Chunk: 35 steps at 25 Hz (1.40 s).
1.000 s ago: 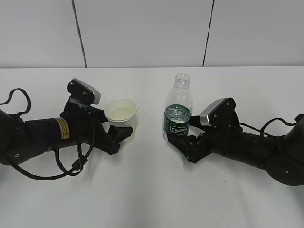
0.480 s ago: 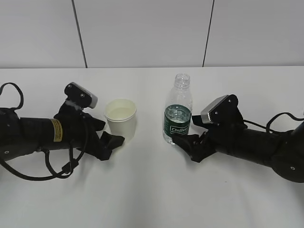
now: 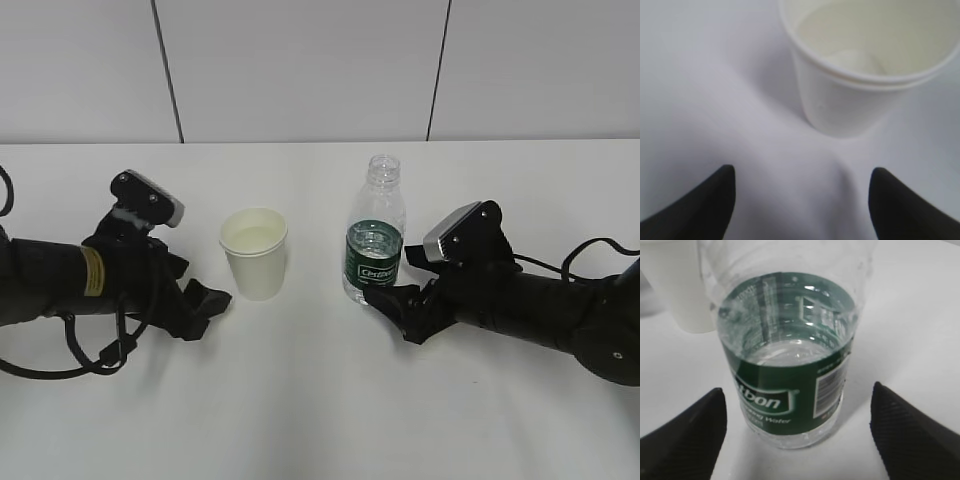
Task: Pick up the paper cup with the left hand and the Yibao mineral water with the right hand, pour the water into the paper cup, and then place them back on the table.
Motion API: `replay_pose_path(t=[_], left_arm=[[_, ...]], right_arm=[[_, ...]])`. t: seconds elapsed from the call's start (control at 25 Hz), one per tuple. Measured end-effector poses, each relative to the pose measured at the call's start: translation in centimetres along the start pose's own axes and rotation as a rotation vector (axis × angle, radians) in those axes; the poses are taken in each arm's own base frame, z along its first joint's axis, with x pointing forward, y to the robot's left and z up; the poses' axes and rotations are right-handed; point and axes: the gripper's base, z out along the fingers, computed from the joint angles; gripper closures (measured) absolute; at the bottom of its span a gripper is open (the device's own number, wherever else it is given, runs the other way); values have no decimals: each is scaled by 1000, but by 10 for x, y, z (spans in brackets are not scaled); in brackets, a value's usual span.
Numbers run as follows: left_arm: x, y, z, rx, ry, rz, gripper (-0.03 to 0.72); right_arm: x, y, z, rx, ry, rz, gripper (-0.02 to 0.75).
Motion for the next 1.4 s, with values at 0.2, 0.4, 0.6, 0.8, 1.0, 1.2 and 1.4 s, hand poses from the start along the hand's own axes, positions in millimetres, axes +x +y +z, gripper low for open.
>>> replay_pose_path(t=[0.2,0.4,0.6,0.8,1.0,1.2,1.4], left_arm=[[21,16,-17,-57,20,-105,145],[37,31,-38,-120,6,-203,145],[42,43,-54,-189,-13,-273,145],[50,61,-65,-275,-27,-367,146],[54,71,-70,-334,-41,-450,146],[54,73,-71,-351,-49,-481,160],[53,73,-71,-351,-57,-481,160]], right_arm=[[-1,0,0,1,-1,-1,80],[-1,0,0,1,0,-1,85],[1,1,-1,0,9,1,90],[1,1,-1,0,11,1,94],[2,1,-2,1,21,17,104],[9,4,-6,9,47,46,106],[18,8,-14,32,71,89,108]])
